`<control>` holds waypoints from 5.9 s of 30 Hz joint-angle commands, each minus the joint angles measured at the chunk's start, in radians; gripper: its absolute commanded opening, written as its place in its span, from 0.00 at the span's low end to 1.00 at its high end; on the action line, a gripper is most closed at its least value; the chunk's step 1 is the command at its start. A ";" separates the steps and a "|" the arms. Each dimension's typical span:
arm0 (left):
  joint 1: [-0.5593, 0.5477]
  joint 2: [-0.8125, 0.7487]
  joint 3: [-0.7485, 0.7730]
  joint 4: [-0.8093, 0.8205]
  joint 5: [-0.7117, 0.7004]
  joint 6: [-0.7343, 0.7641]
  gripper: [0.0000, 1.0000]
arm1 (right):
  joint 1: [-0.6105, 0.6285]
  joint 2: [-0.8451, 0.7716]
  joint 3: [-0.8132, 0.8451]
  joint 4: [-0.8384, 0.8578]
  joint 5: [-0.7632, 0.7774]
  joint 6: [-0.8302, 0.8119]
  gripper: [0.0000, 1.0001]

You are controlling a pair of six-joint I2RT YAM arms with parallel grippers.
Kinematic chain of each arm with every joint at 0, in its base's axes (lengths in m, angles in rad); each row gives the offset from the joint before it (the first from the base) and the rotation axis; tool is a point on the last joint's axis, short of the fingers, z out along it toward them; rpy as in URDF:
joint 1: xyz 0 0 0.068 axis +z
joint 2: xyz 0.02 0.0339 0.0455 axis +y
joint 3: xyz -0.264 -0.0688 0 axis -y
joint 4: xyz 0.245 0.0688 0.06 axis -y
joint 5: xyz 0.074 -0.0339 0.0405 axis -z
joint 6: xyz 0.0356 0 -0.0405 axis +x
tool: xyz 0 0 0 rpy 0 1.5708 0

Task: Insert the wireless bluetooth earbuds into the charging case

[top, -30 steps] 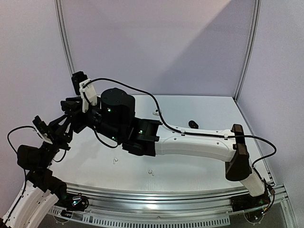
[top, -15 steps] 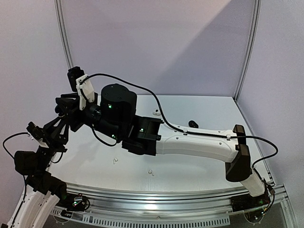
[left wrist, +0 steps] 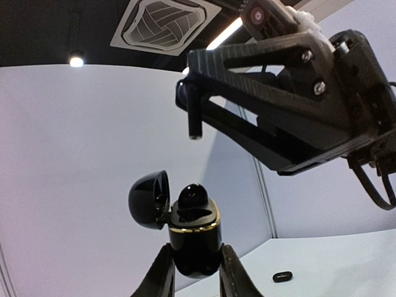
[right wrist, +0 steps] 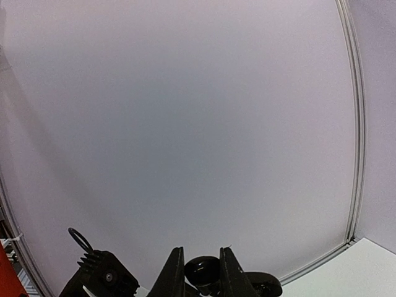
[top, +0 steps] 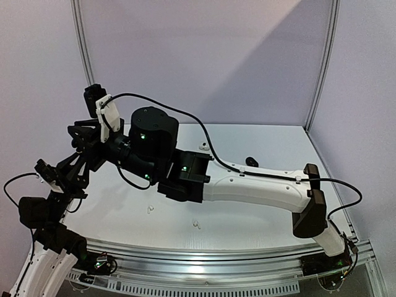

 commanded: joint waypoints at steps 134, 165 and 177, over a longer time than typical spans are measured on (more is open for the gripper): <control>0.009 0.215 0.256 -0.460 0.555 0.640 0.00 | -0.023 -0.304 -0.100 -0.637 0.238 0.152 0.52; -0.007 0.497 0.312 0.005 0.566 -0.578 0.00 | -0.030 -0.607 -0.546 -0.484 0.030 0.148 0.81; -0.075 0.491 0.404 0.065 0.587 -0.602 0.00 | -0.112 -0.505 -0.449 -0.438 -0.328 0.108 0.80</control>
